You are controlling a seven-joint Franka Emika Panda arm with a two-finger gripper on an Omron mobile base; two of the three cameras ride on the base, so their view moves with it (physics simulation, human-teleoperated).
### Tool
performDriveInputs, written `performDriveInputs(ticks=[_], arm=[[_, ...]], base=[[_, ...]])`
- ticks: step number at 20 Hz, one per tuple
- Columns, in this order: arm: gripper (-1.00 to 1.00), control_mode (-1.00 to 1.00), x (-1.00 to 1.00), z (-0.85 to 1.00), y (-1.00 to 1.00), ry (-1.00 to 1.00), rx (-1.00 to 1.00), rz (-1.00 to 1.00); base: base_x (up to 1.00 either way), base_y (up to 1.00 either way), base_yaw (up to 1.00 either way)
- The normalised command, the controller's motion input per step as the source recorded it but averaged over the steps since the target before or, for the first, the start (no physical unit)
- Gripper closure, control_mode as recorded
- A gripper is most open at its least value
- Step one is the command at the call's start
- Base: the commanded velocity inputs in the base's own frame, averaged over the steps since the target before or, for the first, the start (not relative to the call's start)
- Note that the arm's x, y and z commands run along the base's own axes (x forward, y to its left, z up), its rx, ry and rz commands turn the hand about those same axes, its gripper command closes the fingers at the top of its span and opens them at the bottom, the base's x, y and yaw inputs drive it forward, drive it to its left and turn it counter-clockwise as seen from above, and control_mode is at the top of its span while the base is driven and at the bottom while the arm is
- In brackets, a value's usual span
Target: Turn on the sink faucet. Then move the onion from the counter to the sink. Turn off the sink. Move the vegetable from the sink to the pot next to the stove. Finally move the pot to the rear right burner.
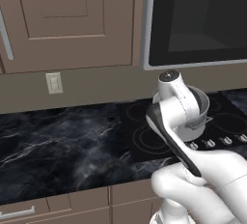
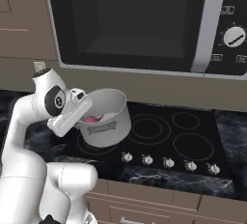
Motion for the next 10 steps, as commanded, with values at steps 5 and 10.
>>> performDriveInputs(ticks=[5,10], arm=[[1.00,-1.00,0.21,0.01,-0.94,0.00,0.02,-0.10],[1.00,-1.00,0.22,0.00,-0.94,0.00,0.04,-0.03]], base=[[0.00,0.00,0.00],[0.00,0.00,0.00]])
